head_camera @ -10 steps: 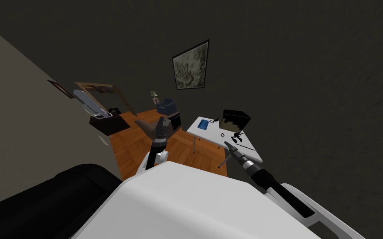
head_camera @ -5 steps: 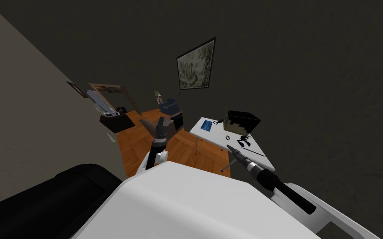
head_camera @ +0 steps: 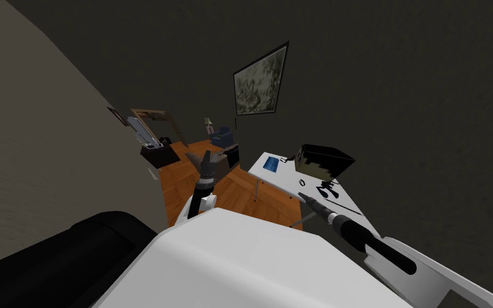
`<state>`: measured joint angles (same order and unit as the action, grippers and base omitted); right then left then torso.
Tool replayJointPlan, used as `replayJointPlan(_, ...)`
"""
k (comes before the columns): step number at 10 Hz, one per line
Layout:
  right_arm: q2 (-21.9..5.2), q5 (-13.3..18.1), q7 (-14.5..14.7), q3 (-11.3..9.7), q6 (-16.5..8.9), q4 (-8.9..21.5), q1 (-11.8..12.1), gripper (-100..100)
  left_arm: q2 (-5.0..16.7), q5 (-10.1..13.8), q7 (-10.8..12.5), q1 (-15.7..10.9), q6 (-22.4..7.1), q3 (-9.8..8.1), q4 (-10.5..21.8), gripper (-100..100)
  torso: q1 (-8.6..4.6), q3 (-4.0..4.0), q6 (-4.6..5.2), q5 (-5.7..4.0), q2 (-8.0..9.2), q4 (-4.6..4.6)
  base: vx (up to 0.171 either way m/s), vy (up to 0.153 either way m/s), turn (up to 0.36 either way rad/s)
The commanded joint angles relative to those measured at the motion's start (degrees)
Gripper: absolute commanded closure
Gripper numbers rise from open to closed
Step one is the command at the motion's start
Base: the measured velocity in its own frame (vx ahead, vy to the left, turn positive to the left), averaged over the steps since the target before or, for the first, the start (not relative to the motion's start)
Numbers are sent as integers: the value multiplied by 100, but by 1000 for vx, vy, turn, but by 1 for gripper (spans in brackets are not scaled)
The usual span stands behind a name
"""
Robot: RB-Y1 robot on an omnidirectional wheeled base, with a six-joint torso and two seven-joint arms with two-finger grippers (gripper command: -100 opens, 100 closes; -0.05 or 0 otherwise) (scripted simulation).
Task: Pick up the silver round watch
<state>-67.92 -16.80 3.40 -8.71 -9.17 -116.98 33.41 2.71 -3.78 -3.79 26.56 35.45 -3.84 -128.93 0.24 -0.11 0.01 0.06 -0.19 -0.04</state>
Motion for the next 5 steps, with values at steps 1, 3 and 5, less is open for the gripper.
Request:
replayJointPlan(1,-286,-92,80,-47,-265,264,-1,-100,0,0,0,0,0,0,0,0,0,0,0,0,0,0,92,92,202)
replayJointPlan(3,-507,-164,123,-50,-444,402,18,-100,0,0,0,0,0,0,0,0,4,-9,0,1,-15,-4,85,54,114)
replayJointPlan(5,-859,-302,214,-55,-790,672,58,-100,0,0,0,0,0,0,0,0,-6,-4,1,-2,-7,-2,85,54,142)
